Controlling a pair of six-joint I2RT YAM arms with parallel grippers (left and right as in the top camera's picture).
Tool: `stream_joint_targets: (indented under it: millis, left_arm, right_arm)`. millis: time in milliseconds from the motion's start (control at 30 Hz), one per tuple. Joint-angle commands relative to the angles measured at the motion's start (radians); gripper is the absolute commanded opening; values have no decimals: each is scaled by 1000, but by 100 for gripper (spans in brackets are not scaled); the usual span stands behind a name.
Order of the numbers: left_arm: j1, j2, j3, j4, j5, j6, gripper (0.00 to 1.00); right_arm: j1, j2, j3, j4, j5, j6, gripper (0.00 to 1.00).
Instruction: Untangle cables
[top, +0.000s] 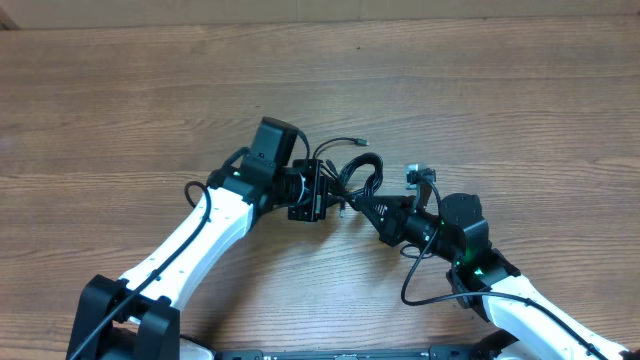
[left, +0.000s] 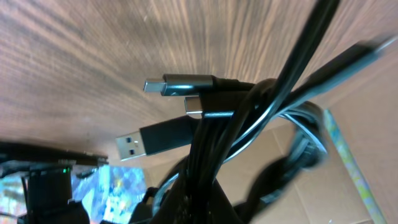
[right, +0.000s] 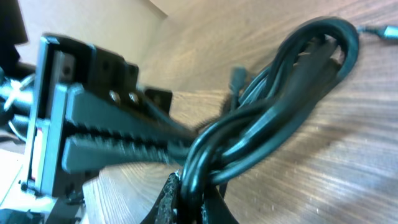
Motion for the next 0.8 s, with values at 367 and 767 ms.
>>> stream_joint_targets:
  millis: [367, 767]
  left_arm:
    - [114, -17, 24, 24, -399, 154, 4]
    - [105, -17, 24, -35, -296, 802, 53]
  right_arm:
    - [6, 8, -5, -27, -698, 124, 4]
    - [6, 8, -5, 502, -499, 389, 4]
